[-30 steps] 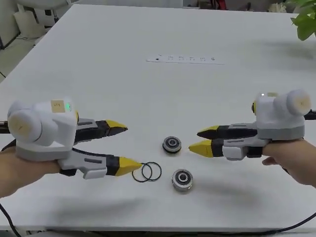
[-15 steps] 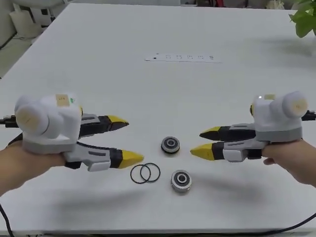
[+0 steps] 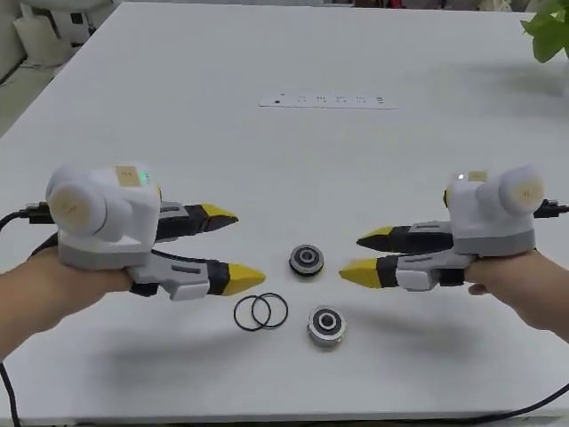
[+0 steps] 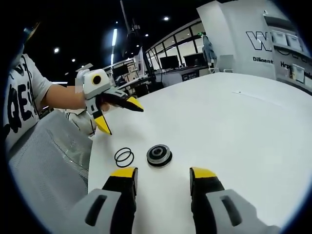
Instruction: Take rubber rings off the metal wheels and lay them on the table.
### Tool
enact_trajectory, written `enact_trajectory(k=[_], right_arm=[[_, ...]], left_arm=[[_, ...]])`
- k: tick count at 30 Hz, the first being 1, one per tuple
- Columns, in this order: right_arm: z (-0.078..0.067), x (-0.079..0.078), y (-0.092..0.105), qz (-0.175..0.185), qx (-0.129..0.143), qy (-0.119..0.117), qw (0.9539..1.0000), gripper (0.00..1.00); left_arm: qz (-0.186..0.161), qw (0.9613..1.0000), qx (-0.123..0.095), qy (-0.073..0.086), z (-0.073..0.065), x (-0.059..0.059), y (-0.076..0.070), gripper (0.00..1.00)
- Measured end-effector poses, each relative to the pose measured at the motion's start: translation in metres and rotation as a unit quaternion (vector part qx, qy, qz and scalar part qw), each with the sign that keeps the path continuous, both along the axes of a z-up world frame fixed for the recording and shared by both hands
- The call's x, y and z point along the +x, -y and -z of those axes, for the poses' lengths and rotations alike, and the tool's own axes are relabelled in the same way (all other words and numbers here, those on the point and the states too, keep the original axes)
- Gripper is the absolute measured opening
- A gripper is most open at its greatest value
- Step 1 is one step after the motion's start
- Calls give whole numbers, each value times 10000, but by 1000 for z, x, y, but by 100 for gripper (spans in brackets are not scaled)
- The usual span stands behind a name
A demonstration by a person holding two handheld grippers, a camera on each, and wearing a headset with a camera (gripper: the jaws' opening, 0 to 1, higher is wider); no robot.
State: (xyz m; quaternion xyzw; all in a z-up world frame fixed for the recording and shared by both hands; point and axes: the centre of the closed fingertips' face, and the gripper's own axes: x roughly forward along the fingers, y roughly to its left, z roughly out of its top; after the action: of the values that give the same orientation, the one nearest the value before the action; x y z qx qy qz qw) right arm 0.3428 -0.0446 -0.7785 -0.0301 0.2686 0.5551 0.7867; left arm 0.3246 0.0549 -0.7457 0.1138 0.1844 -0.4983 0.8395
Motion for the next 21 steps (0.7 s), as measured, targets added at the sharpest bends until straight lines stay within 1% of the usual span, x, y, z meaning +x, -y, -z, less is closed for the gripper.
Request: enact_trajectory(k=[4,15,21], right_arm=[[2,-1,-3,-34,-14,9,10000,40],[8,3,-8,-55,-75,88,9999,39],[13,1,-10,-121,-137,117,9998,38]], left_arm=[[-15,10000,-7,-14,2,4,1,55],[56,10000,27,-63,9,8,9,54],[134,9999,47,-92,14,9,17,53]])
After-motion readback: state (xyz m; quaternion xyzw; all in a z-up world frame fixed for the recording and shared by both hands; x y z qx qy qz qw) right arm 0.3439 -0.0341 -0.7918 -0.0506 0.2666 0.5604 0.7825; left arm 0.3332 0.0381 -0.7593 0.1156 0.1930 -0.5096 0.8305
